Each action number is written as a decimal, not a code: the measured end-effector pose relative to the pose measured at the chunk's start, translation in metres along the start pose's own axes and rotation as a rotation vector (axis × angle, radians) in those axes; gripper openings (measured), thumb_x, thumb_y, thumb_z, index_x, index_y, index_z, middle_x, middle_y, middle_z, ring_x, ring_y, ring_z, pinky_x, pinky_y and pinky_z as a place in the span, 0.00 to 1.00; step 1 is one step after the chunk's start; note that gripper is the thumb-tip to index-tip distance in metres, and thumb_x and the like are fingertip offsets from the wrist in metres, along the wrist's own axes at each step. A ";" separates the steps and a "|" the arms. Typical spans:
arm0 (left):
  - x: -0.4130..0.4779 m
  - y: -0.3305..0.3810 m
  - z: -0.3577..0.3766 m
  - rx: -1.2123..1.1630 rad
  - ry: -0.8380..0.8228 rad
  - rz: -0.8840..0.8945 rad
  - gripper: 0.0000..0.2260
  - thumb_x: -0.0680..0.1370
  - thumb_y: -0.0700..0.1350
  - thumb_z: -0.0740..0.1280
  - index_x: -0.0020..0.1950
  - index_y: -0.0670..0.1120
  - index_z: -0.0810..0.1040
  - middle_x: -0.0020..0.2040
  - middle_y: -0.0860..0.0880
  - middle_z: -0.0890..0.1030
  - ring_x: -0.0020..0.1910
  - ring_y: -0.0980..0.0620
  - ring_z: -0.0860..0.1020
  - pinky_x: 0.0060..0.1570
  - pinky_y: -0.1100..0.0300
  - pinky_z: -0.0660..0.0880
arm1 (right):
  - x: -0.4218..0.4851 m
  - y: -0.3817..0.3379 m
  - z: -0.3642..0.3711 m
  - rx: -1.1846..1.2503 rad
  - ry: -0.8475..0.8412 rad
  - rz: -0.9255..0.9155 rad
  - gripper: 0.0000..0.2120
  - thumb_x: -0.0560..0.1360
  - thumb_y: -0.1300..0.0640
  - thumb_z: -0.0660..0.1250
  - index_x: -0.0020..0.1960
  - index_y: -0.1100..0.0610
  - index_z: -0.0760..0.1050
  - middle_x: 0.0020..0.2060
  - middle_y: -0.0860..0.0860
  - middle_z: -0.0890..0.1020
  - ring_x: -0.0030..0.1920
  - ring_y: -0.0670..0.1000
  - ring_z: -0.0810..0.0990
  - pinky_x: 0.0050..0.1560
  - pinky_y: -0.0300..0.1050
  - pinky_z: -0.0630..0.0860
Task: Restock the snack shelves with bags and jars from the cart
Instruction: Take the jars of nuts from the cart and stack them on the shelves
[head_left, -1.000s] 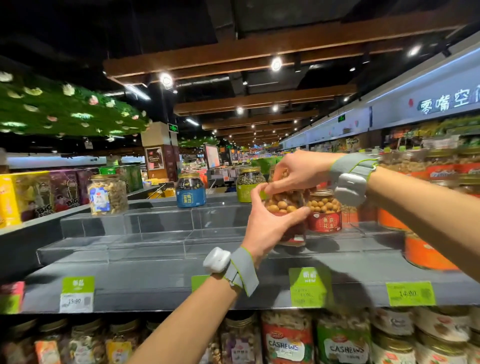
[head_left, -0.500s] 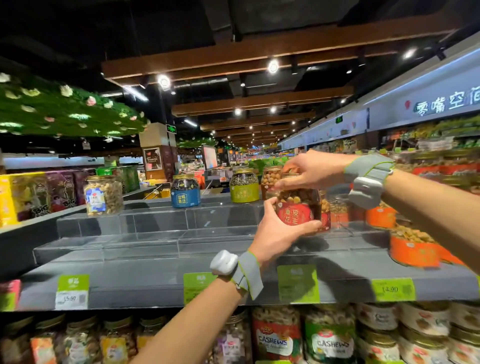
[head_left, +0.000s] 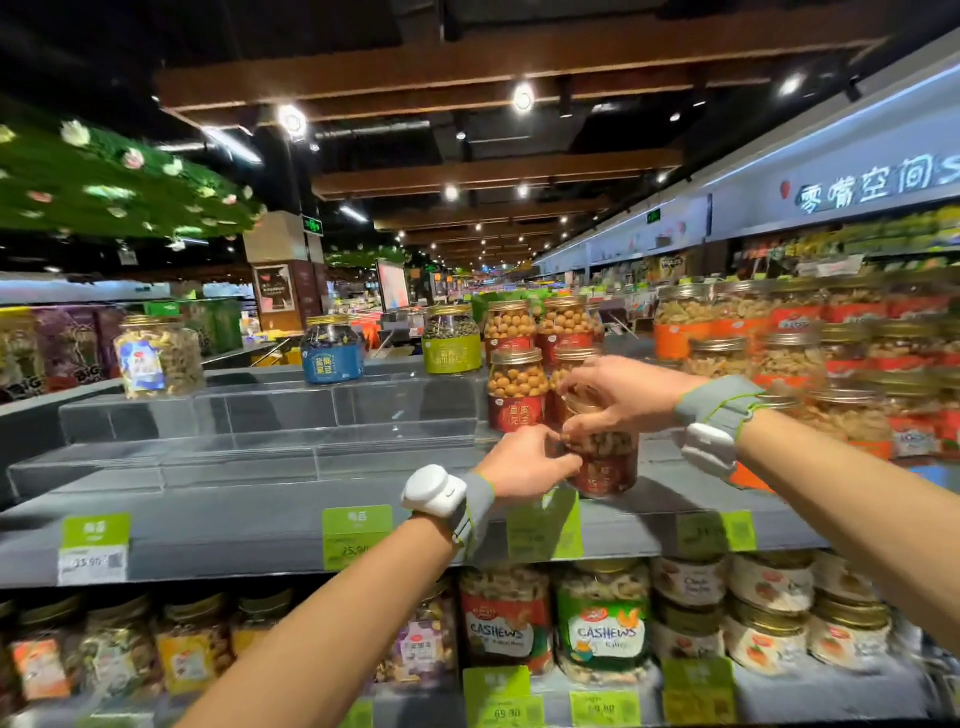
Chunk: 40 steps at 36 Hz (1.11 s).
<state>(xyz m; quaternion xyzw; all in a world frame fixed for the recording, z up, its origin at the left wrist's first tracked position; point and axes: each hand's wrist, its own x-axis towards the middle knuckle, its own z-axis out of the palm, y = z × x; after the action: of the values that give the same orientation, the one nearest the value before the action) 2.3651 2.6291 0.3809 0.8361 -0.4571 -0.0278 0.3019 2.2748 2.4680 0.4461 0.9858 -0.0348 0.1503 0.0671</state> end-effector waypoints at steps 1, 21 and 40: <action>0.002 0.001 0.002 -0.002 0.002 -0.001 0.19 0.78 0.53 0.69 0.65 0.45 0.79 0.61 0.45 0.82 0.61 0.48 0.79 0.61 0.55 0.75 | 0.000 0.004 0.004 -0.009 0.004 0.004 0.31 0.73 0.32 0.66 0.67 0.51 0.72 0.52 0.52 0.79 0.52 0.55 0.77 0.52 0.53 0.76; 0.019 -0.008 0.014 -0.130 -0.033 -0.040 0.11 0.75 0.54 0.75 0.40 0.52 0.77 0.45 0.46 0.85 0.44 0.48 0.83 0.49 0.53 0.79 | -0.036 0.021 0.031 0.327 0.077 0.259 0.50 0.67 0.25 0.60 0.80 0.53 0.56 0.68 0.53 0.68 0.66 0.53 0.72 0.69 0.49 0.69; 0.011 0.007 0.005 -0.006 0.089 -0.056 0.21 0.76 0.57 0.73 0.63 0.45 0.80 0.58 0.48 0.83 0.57 0.50 0.81 0.60 0.54 0.77 | -0.056 0.023 0.042 0.291 -0.124 0.277 0.45 0.74 0.35 0.68 0.79 0.59 0.55 0.73 0.55 0.70 0.70 0.55 0.71 0.66 0.45 0.69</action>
<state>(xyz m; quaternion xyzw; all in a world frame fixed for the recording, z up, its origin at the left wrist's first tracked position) 2.3649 2.6157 0.3833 0.8482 -0.4195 -0.0005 0.3234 2.2320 2.4417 0.3926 0.9782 -0.1517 0.1006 -0.0996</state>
